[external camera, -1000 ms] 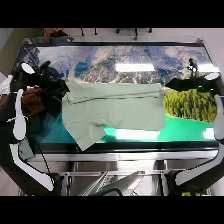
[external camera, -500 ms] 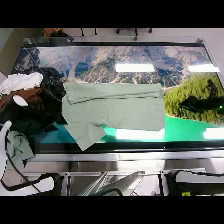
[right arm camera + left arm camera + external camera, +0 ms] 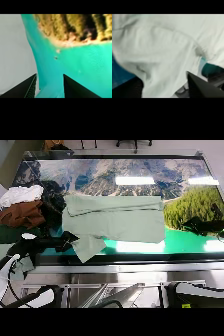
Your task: Fold the shirts.
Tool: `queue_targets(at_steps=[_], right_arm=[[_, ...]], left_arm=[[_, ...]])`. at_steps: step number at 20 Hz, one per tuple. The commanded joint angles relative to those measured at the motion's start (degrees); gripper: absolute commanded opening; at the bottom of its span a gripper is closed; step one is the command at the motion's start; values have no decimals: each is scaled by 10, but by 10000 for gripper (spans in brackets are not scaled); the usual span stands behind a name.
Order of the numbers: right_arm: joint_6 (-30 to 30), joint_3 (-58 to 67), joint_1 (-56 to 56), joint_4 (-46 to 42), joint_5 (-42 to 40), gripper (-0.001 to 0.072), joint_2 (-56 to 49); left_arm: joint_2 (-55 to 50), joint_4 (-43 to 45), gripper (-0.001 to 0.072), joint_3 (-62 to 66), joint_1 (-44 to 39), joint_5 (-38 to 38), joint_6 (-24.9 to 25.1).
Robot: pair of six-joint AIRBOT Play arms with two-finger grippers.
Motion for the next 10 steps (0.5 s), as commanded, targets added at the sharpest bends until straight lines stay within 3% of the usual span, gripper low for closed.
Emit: queue_targets(at_steps=[1,2,3,4,10], right_arm=[[4,-33,-1,-1,15,384,1],[4,-51,1,-1,17,404,1],[4,-70,4,2,14,485,1],[3,-89,10,5,5,520,1],[0,-121,116,28,-63,518,-36]], left_arm=[[-32,-134,261,-10,1,24,98],[-32,-134,109,-8,1,20,110],[-32,-132,49,-3,1,10,113],[-31,-132,44,4,1,-2,114],[28,-128,12,48,1,-22,111]])
